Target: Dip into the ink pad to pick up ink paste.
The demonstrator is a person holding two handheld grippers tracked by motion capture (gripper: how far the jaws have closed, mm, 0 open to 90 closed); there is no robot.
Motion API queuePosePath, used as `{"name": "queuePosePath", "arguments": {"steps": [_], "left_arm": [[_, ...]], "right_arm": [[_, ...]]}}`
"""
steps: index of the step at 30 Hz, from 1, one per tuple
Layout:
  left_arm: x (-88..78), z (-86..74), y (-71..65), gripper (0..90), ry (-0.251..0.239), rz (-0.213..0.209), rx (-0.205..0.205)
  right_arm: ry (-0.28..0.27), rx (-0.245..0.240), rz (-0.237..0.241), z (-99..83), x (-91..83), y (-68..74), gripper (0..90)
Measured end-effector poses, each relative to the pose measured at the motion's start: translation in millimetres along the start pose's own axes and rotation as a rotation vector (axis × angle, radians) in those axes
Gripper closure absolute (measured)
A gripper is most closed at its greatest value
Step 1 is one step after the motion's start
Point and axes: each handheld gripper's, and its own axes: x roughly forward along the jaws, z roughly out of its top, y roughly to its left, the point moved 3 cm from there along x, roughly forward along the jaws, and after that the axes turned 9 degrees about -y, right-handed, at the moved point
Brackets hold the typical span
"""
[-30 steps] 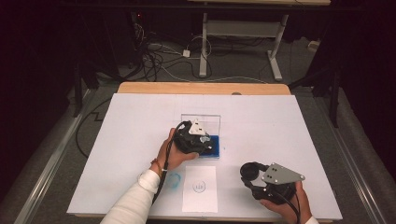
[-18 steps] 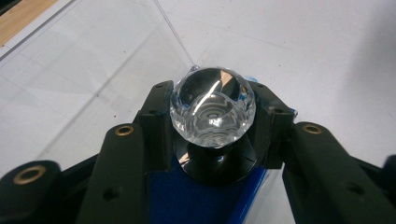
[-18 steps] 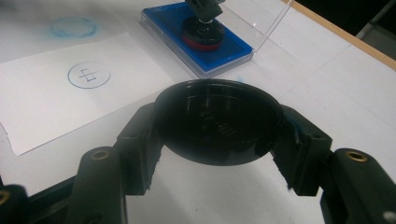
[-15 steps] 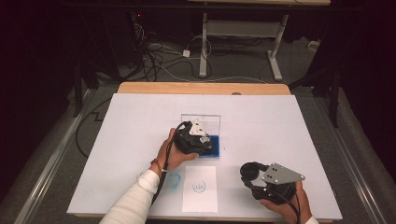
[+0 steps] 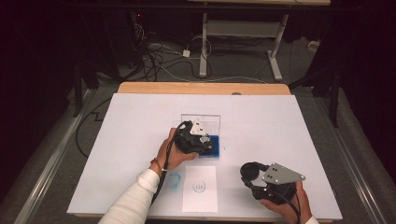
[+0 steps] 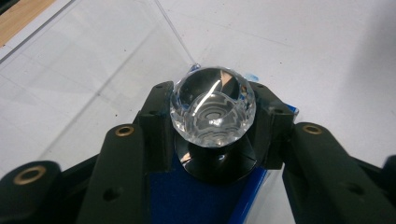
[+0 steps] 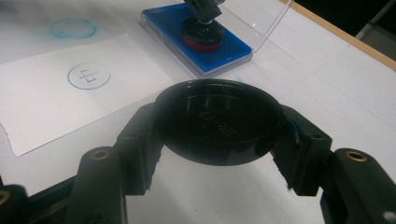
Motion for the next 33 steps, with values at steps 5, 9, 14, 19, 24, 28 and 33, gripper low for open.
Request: {"name": "queuePosePath", "arguments": {"steps": [5, 9, 14, 19, 24, 28, 33], "left_arm": [[-9.7, 0.9, 6.0, 54.6, -0.04, 0.004, -0.038], [-25.9, 3.5, 9.9, 54.6, -0.074, 0.012, -0.042], [-47.3, 5.3, 8.0, 54.6, -0.113, 0.022, -0.03], [-64.8, 3.0, 1.4, 54.6, -0.139, 0.023, -0.009], [-77.2, 1.8, -5.8, 54.6, -0.159, 0.022, 0.018], [-84.9, 1.1, -12.2, 54.6, -0.161, 0.017, 0.045], [-92.1, -1.5, -16.5, 54.6, -0.164, 0.009, 0.057]], "right_arm": [[-0.001, 0.003, -0.002, -0.9, -0.2, -1.8, 38.8], [-0.003, 0.005, -0.004, -0.7, -0.7, -2.4, 38.8], [-0.006, 0.002, -0.009, 0.5, -2.0, -3.2, 38.9], [-0.016, 0.009, -0.018, 1.1, -4.1, -6.1, 38.9], [-0.017, 0.01, -0.024, 1.6, -4.3, -9.3, 38.9], [-0.022, 0.016, -0.029, 2.2, -5.2, -10.6, 38.9], [-0.018, 0.018, -0.029, 1.4, -4.3, -10.7, 38.9]]}}
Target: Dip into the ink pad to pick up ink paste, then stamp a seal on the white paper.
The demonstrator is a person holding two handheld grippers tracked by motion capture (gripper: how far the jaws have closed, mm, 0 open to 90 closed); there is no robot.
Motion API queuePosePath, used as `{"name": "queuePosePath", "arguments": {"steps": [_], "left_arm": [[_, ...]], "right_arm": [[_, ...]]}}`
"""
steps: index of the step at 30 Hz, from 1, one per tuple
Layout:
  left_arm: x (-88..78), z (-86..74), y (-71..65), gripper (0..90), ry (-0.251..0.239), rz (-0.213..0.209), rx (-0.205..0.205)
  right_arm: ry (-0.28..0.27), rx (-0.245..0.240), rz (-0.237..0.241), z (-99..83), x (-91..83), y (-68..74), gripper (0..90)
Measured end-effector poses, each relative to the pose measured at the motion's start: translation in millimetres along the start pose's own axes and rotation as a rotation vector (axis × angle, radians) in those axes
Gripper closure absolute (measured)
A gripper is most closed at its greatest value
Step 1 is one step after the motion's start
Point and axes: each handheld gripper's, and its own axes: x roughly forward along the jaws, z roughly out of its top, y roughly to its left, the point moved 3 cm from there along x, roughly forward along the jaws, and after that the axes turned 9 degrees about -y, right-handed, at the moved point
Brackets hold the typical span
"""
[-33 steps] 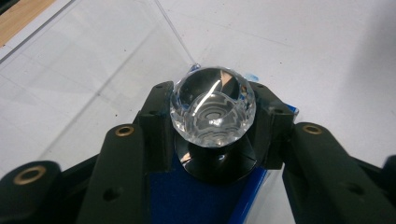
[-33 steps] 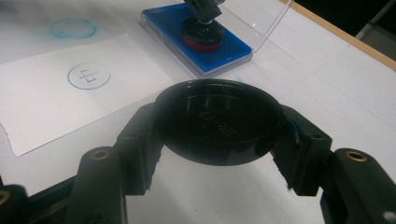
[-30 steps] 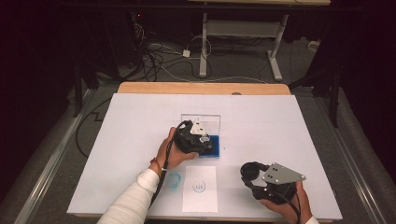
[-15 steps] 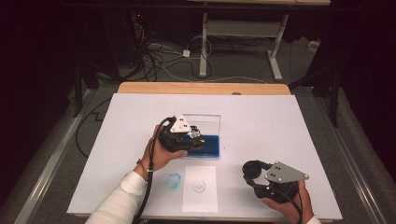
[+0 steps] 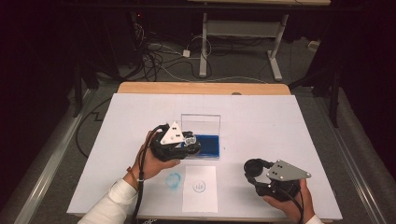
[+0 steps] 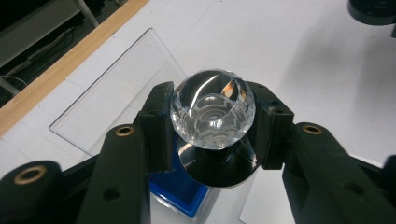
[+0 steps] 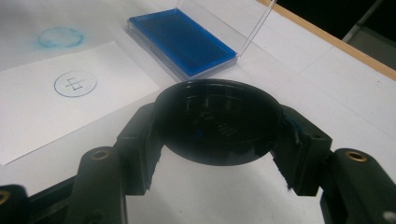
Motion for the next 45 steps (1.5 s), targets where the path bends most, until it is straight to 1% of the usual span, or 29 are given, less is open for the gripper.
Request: {"name": "queuePosePath", "arguments": {"steps": [2, 5, 8, 10, 12, 15, 19, 20, 22, 24, 25, 28, 29, 32, 34, 36, 39, 41, 42, 43, 45], "left_arm": [[-4.2, -0.4, -1.2, 54.6, -0.002, 0.002, 0.01], [-10.4, -1.1, -3.6, 54.5, -0.013, -0.005, 0.01], [-16.2, -2.6, -6.8, 54.5, -0.011, -0.008, 0.021], [-20.0, -3.8, -8.0, 54.5, -0.011, -0.017, 0.021], [-24.3, -4.9, -9.0, 54.6, -0.014, -0.012, 0.023], [-30.3, -7.0, -10.5, 54.5, -0.009, -0.018, 0.026], [-36.7, -11.9, -13.0, 54.5, 0.002, -0.025, 0.024], [-38.2, -13.2, -14.3, 54.5, 0.003, -0.026, 0.018], [-41.6, -14.8, -15.4, 54.5, 0.01, -0.027, 0.026], [-45.1, -15.8, -16.7, 54.5, 0.006, -0.034, 0.02], [-46.8, -15.9, -16.8, 54.5, 0.005, -0.033, 0.026], [-50.0, -15.5, -17.6, 54.5, -0.002, -0.041, 0.015], [-50.7, -15.2, -18.2, 54.5, -0.005, -0.04, 0.019], [-51.4, -14.9, -23.8, 54.5, -0.003, -0.055, 0.023], [-51.4, -14.9, -29.2, 54.5, 0.007, -0.075, 0.038], [-50.8, -14.5, -33.8, 54.5, 0.007, -0.091, 0.041], [-47.5, -14.0, -39.4, 54.5, 0.009, -0.108, 0.043], [-44.2, -14.5, -45.0, 54.5, 0.029, -0.1, 0.074], [-42.5, -15.0, -47.1, 54.5, 0.03, -0.105, 0.079], [-40.3, -15.6, -48.7, 54.5, 0.03, -0.117, 0.075], [-35.1, -17.2, -52.0, 54.5, 0.033, -0.118, 0.081]], "right_arm": [[0.002, 0.002, 0.0, -0.4, 0.5, -0.7, 38.9], [0.003, 0.0, -0.002, -0.4, 0.8, -1.0, 38.9], [0.003, 0.001, -0.003, -0.1, 0.7, -0.7, 38.9], [0.004, -0.001, -0.003, -0.3, 0.6, -0.3, 38.9], [0.004, -0.002, -0.002, -0.3, 0.6, 0.0, 38.9], [0.003, -0.003, -0.002, -0.1, 0.7, 1.0, 38.9], [0.003, -0.003, -0.002, -0.4, 0.3, 0.9, 38.9], [0.003, -0.004, -0.003, -0.3, 0.3, 1.1, 38.8], [0.003, -0.007, -0.002, 0.2, 0.3, 1.8, 38.8], [0.005, -0.009, -0.001, 0.2, 0.6, 2.3, 38.9], [0.005, -0.008, 0.001, -0.1, 0.7, 2.5, 38.9], [0.009, -0.002, 0.0, -1.3, 1.2, 1.1, 38.9], [0.01, -0.003, 0.0, -1.6, 1.4, 0.8, 38.9], [0.009, -0.009, -0.001, -1.2, 0.8, 1.4, 38.9], [0.009, -0.011, -0.003, -0.9, 0.2, 2.1, 38.8], [0.008, -0.01, -0.002, -1.7, -0.9, 2.7, 38.8], [0.012, -0.01, -0.001, -2.9, -1.7, 3.0, 38.8], [0.01, -0.01, -0.002, -2.2, -2.1, 3.9, 38.8], [0.009, -0.012, -0.002, -1.9, -2.2, 4.7, 38.9], [0.01, -0.018, 0.0, -1.6, -2.3, 5.2, 38.9], [0.009, -0.021, -0.001, -1.0, -2.0, 5.9, 38.8]]}}
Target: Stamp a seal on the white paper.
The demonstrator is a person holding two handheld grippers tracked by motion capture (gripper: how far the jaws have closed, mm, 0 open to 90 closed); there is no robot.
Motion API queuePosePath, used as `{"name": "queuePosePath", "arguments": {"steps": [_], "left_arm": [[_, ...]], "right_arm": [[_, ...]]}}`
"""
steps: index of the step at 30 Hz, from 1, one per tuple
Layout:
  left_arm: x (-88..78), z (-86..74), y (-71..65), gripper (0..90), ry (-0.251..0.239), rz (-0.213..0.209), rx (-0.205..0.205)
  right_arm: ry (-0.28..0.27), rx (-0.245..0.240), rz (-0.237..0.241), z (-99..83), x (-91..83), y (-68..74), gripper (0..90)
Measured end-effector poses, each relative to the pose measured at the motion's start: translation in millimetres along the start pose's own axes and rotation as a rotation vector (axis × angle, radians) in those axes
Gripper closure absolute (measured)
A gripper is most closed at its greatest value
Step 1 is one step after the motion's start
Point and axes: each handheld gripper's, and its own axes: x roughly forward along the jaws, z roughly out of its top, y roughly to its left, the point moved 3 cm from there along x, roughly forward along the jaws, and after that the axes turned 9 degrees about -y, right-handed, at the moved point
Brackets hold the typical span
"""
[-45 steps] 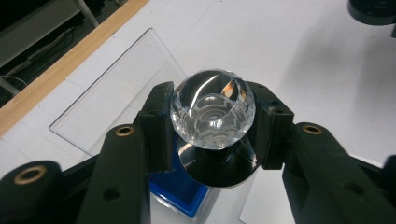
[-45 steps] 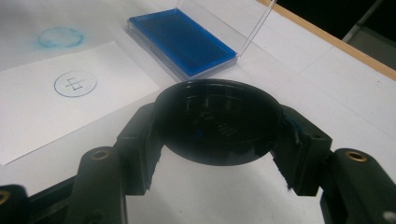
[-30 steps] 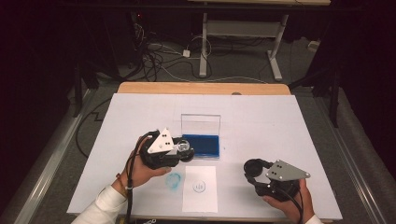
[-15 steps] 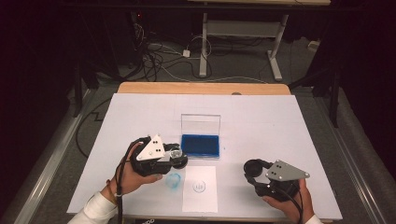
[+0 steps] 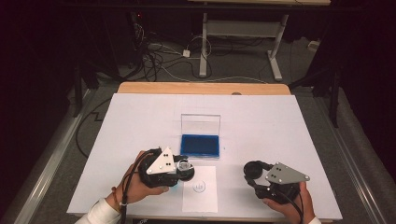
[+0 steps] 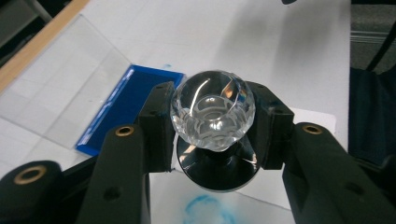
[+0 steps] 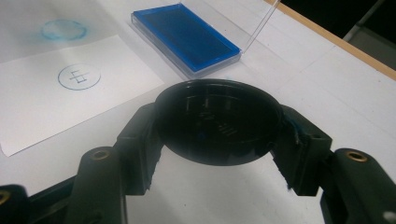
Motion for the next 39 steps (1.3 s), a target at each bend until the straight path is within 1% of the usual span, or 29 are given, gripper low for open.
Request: {"name": "queuePosePath", "arguments": {"steps": [1, 3, 4, 7, 8, 10, 11, 12, 14, 15, 17, 18, 20, 22, 24, 29, 30, 32, 39], "left_arm": [[2.7, -0.8, -1.4, 54.5, 0.001, -0.011, 0.002], [8.8, -2.4, -5.0, 54.5, 0.0, -0.015, 0.015], [12.2, -3.2, -6.3, 54.5, 0.01, -0.022, 0.025], [22.7, -6.2, -9.0, 54.5, 0.021, -0.051, 0.015], [25.8, -7.5, -9.8, 54.5, 0.028, -0.062, 0.019], [32.4, -9.7, -11.7, 54.5, 0.031, -0.072, 0.01], [35.4, -10.7, -13.0, 54.5, 0.033, -0.077, 0.011], [37.9, -11.4, -14.4, 54.5, 0.035, -0.075, 0.02], [43.1, -12.6, -16.4, 54.5, 0.044, -0.091, 0.021], [45.4, -13.3, -17.0, 54.5, 0.045, -0.088, 0.022], [49.5, -14.9, -17.6, 54.5, 0.061, -0.101, 0.022], [51.1, -15.8, -17.8, 54.5, 0.06, -0.097, 0.02], [52.8, -17.2, -17.5, 54.6, 0.071, -0.107, 0.019], [53.7, -18.1, -16.9, 54.5, 0.076, -0.098, 0.018], [53.7, -18.7, -15.8, 54.5, 0.076, -0.105, 0.009], [55.1, -20.9, -15.7, 54.5, 0.082, -0.111, 0.008], [55.6, -21.2, -15.9, 54.5, 0.077, -0.109, 0.001], [55.9, -21.6, -16.1, 54.5, 0.083, -0.113, 0.008], [57.2, -22.2, -16.9, 54.5, 0.085, -0.12, 0.003]], "right_arm": [[0.0, 0.0, 0.001, 0.2, 0.1, 0.1, 38.9], [0.002, 0.002, 0.003, -0.1, 0.4, 0.4, 38.9], [0.004, 0.001, 0.003, -0.4, 0.6, 0.4, 38.9], [0.008, 0.005, 0.005, -1.2, 1.4, 0.3, 38.8], [0.008, 0.003, 0.008, -1.4, 1.5, 0.5, 38.8], [0.009, 0.001, 0.003, -1.6, 1.5, 0.6, 38.8], [0.01, 0.0, 0.002, -1.7, 1.6, 0.4, 38.8], [0.012, 0.0, 0.001, -1.9, 1.7, 0.3, 38.8], [0.015, 0.0, 0.0, -2.1, 1.9, 0.4, 38.8], [0.016, 0.001, 0.0, -2.2, 2.1, 0.6, 38.8], [0.017, -0.001, 0.0, -2.2, 2.5, 1.0, 38.8], [0.017, -0.002, 0.0, -2.2, 2.6, 1.1, 38.8], [0.019, -0.002, 0.0, -2.3, 3.0, 1.3, 38.8], [0.02, -0.003, 0.004, -2.5, 3.2, 1.9, 38.8], [0.023, -0.004, 0.007, -2.8, 3.3, 1.9, 38.8], [0.023, -0.005, 0.008, -2.8, 3.4, 2.1, 38.8], [0.024, -0.003, 0.009, -2.9, 3.5, 2.2, 38.8], [0.025, -0.004, 0.007, -3.0, 3.6, 2.2, 38.8], [0.028, -0.003, 0.009, -3.2, 4.1, 2.5, 38.8]]}}
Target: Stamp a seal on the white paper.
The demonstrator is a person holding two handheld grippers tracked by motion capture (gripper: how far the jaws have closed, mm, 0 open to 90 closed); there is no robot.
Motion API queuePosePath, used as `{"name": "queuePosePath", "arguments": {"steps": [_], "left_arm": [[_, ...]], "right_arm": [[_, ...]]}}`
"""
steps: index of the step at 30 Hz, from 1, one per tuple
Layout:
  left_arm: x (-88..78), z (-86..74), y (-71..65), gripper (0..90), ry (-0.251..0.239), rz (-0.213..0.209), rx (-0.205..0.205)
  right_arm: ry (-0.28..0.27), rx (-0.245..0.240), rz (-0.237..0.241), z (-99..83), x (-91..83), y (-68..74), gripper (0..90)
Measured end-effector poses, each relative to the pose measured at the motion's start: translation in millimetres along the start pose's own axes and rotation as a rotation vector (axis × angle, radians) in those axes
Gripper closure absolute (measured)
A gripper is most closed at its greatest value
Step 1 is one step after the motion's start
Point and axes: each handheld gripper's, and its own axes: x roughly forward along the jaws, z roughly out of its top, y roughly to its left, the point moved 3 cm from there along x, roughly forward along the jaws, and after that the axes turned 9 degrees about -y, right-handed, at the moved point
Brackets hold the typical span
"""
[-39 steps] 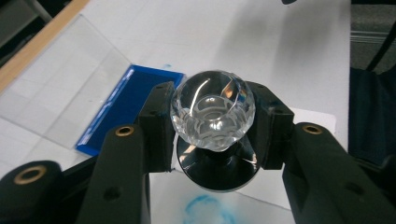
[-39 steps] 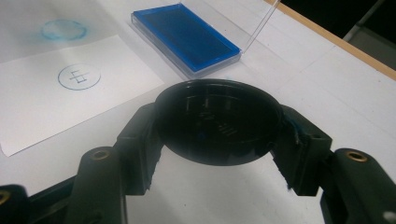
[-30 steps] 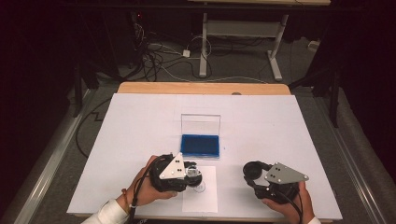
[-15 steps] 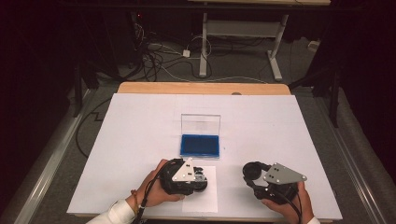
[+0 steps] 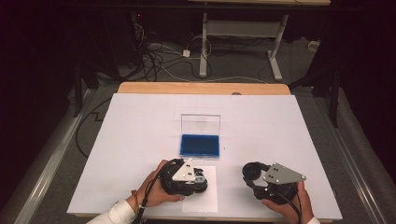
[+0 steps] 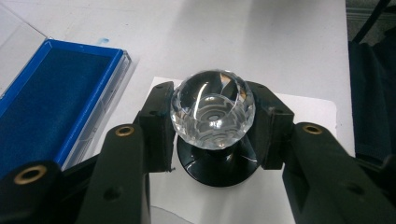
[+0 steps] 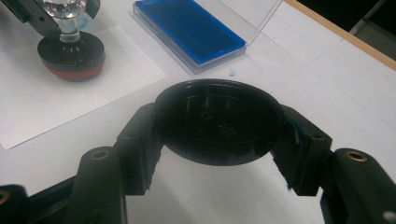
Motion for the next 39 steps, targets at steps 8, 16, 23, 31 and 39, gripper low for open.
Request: {"name": "queuePosePath", "arguments": {"steps": [8, 16, 23, 31, 39], "left_arm": [[5.0, -1.7, -1.7, 54.5, 0.022, -0.003, 0.013], [5.2, -1.8, -3.2, 54.6, 0.039, -0.001, 0.039], [5.5, -2.5, -3.9, 54.6, 0.047, 0.004, 0.058], [6.3, -0.8, -2.4, 54.7, 0.063, -0.006, 0.047], [6.8, -0.4, -2.9, 54.7, 0.065, -0.002, 0.04]], "right_arm": [[0.005, 0.0, 0.006, -0.3, 0.8, 0.6, 38.8], [0.014, -0.004, 0.016, -0.5, 2.9, 2.4, 38.8], [0.014, -0.002, 0.015, -0.6, 2.4, 2.5, 38.8], [0.011, 0.0, 0.009, -0.2, 2.5, 2.1, 38.8], [0.008, 0.001, 0.006, -0.2, 1.9, 2.1, 38.8]]}}
